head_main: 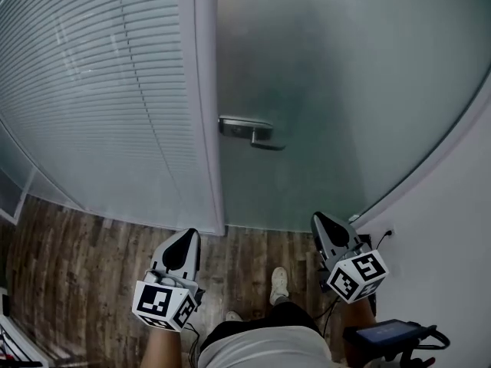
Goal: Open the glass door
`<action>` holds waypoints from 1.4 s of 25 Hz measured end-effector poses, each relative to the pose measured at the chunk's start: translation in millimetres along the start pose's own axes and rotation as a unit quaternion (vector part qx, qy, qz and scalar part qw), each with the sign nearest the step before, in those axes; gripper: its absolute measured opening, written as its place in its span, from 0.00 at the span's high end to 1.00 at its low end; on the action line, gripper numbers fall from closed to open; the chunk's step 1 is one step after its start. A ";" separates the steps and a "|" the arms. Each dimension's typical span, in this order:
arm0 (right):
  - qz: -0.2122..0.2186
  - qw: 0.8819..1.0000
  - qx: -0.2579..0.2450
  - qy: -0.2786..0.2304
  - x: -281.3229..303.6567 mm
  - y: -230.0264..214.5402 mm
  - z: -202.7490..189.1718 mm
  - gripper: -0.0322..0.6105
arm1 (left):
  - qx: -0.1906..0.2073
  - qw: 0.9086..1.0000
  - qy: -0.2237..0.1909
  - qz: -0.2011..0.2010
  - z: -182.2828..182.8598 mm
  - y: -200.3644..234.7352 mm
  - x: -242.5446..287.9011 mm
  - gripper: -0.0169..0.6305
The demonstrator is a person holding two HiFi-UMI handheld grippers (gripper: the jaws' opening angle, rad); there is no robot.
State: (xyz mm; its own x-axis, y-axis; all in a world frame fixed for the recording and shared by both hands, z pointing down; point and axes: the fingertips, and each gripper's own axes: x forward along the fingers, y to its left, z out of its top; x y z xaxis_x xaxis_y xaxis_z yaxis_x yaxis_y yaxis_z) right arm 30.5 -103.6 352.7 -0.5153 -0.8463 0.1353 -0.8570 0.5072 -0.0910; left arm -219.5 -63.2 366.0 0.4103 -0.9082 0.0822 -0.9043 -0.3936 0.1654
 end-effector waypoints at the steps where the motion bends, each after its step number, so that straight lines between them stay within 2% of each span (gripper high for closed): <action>1: 0.004 1.000 0.002 0.000 7.8 -4.7 -0.5 0.95 | 0.002 1.000 0.000 0.002 1.2 2.0 5.6 0.98; 6: 0.028 1.000 0.004 -0.011 41.6 -29.5 5.8 0.95 | 0.012 1.000 -0.003 0.018 6.2 6.5 35.6 0.98; 11: 0.061 0.998 0.003 -0.007 91.8 -73.3 20.1 0.95 | 0.016 0.999 -0.003 0.040 23.2 7.3 94.8 0.98; 18: 0.128 0.992 -0.005 0.007 143.4 -121.1 36.3 0.95 | 0.015 0.996 -0.001 0.086 40.7 -0.9 163.2 0.98; 25: 0.188 0.982 -0.009 0.035 184.8 -142.9 15.9 0.95 | 0.009 0.992 0.016 0.126 26.1 3.0 200.2 0.98; 28: 0.195 0.979 -0.013 0.048 187.7 -139.6 11.0 0.95 | 0.003 0.992 0.021 0.128 25.3 3.2 201.5 0.98; 32: 0.176 0.982 -0.028 0.061 196.6 -136.2 9.6 0.94 | 0.006 0.994 0.019 0.110 28.9 8.4 205.4 0.98; 35: 0.178 0.979 -0.052 0.085 200.0 -125.3 2.7 0.84 | 0.007 0.996 0.022 0.091 25.3 12.0 208.1 0.98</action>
State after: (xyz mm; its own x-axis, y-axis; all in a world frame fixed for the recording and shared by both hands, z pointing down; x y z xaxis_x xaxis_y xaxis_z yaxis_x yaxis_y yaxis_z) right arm 34.9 -336.9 388.4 -0.7681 -0.5775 0.2766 -0.6139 0.7870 -0.0616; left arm -147.9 -260.5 360.2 0.2444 -0.9575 0.1531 -0.9654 -0.2255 0.1306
